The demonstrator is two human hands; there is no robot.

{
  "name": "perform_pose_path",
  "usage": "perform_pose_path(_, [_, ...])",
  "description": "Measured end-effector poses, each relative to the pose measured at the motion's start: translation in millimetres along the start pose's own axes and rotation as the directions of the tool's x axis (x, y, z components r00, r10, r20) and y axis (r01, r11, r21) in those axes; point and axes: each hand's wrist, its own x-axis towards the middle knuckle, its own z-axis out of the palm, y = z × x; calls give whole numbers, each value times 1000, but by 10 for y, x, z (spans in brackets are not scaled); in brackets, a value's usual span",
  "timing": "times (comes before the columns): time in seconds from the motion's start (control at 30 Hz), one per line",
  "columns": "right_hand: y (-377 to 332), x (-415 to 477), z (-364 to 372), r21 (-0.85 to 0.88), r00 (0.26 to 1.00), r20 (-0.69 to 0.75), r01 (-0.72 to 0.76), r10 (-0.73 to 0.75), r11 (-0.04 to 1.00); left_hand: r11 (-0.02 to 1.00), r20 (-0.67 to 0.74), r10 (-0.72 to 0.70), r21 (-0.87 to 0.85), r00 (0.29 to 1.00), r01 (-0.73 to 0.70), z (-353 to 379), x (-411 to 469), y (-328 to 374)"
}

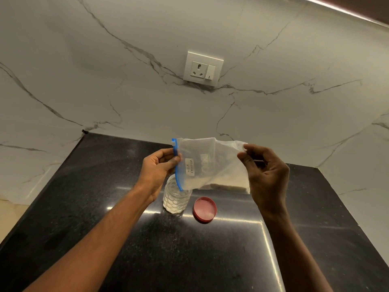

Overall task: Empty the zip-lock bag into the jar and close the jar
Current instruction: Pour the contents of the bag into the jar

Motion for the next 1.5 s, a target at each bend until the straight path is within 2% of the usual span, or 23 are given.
perform_pose_path(0.87, [-54,57,-11,-23,1000,7,26,-26,999,1000,-22,-18,-3,1000,18,31,-37,68])
perform_pose_path(0.97, [-45,55,-7,-24,999,22,24,-24,999,990,-50,35,137,998,-28,41,-87,108])
perform_pose_path(1.07, [-25,35,-18,-19,999,33,20,-19,1000,866,-58,202,477,978,-150,74,-110,202])
perform_pose_path(1.1, [-19,29,-20,-15,999,34,19,-19,1000,781,-10,287,582,958,-228,107,-112,273])
perform_pose_path(1.17, [-7,18,-16,-10,999,37,13,-13,1000,558,186,439,711,879,-429,247,-106,458])
perform_pose_path(1.23, [4,14,-9,-3,999,38,5,-5,1000,349,426,430,735,796,-581,468,-47,661])
perform_pose_path(1.3, [13,14,-2,2,999,38,-2,2,1000,188,594,257,743,762,-643,713,55,815])
perform_pose_path(1.37, [31,7,1,14,999,39,-24,23,1000,184,639,73,746,766,-640,891,151,916])
perform_pose_path(1.5, [102,-16,-31,55,995,41,-91,89,994,392,657,19,689,754,-610,994,262,918])
